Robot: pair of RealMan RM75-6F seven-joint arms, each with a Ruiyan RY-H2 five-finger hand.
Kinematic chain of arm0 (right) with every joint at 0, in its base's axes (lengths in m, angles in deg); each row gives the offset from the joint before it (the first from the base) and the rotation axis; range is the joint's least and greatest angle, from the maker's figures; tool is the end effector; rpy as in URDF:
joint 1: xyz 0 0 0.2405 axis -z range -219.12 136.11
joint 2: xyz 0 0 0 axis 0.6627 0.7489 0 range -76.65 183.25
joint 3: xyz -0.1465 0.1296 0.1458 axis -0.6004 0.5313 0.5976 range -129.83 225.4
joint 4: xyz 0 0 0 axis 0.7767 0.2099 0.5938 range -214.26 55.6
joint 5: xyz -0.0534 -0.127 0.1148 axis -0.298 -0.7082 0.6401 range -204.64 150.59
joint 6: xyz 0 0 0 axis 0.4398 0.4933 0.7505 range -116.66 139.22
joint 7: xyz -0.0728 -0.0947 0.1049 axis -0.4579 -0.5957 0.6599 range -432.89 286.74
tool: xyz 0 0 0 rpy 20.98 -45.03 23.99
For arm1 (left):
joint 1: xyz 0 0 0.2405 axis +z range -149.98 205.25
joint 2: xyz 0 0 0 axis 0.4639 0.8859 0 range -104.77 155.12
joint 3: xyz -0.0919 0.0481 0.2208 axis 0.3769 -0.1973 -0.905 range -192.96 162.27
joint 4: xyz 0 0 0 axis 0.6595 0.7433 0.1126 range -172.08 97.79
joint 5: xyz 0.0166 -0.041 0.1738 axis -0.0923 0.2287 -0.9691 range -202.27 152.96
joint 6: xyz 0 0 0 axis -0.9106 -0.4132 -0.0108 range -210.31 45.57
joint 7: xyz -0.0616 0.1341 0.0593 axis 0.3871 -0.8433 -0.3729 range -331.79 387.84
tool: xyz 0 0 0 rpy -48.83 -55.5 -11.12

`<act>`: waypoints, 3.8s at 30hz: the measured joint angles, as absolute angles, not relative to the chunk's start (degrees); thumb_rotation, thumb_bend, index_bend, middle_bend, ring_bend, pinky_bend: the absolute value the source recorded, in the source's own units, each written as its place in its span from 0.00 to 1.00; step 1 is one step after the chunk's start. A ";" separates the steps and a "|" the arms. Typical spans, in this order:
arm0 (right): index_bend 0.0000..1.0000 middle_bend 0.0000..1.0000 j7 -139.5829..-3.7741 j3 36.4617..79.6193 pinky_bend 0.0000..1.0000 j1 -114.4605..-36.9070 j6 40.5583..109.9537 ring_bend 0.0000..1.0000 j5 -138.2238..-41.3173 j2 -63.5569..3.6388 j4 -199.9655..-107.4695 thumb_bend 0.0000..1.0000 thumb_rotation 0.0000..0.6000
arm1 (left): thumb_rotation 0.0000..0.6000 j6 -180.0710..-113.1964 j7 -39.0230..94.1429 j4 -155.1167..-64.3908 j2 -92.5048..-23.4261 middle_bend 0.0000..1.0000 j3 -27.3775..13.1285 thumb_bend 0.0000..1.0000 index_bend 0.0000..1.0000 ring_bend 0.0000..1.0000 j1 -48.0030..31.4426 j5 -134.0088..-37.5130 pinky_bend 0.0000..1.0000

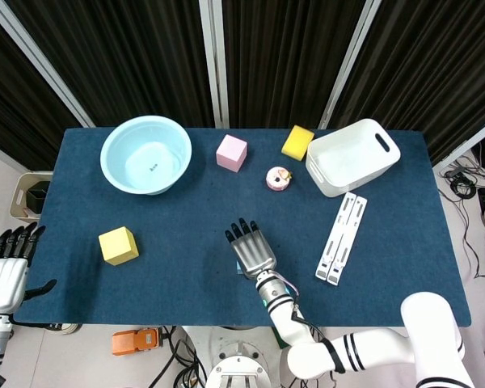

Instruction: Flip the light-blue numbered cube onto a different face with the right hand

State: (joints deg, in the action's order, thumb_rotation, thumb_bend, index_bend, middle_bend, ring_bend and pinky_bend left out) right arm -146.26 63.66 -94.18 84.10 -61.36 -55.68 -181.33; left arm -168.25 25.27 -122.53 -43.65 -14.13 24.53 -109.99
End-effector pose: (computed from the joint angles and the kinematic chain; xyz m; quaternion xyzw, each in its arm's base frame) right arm -0.0216 -0.2758 -0.0663 0.8109 -0.3069 0.2597 0.4252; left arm -0.3117 0.1792 0.1657 -0.6022 -0.3771 -0.3476 0.6118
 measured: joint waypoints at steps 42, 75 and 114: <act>0.58 0.48 -59.45 56.83 0.44 -84.55 72.53 0.44 -107.60 -44.21 -153.99 0.42 1.00 | 1.00 -165.95 22.63 -124.75 -43.98 0.01 -13.92 0.00 0.07 0.00 23.41 -109.21 0.00; 0.00 0.06 -29.02 46.21 0.00 -78.15 85.16 0.00 -122.46 -51.01 -117.69 0.37 1.00 | 1.00 -164.24 22.40 -124.71 -44.63 0.01 -13.84 0.00 0.07 0.00 22.08 -108.83 0.00; 0.20 0.17 -123.98 56.11 0.16 -101.28 70.57 0.08 -45.37 -31.02 -179.46 0.27 1.00 | 1.00 -163.79 23.29 -123.51 -44.58 0.01 -13.88 0.00 0.07 0.00 20.91 -109.27 0.00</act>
State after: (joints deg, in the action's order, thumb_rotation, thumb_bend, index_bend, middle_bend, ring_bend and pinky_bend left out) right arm -123.98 56.11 -101.28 70.57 -45.37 -31.02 -179.46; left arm -163.79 23.29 -123.51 -44.58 -13.88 20.91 -109.27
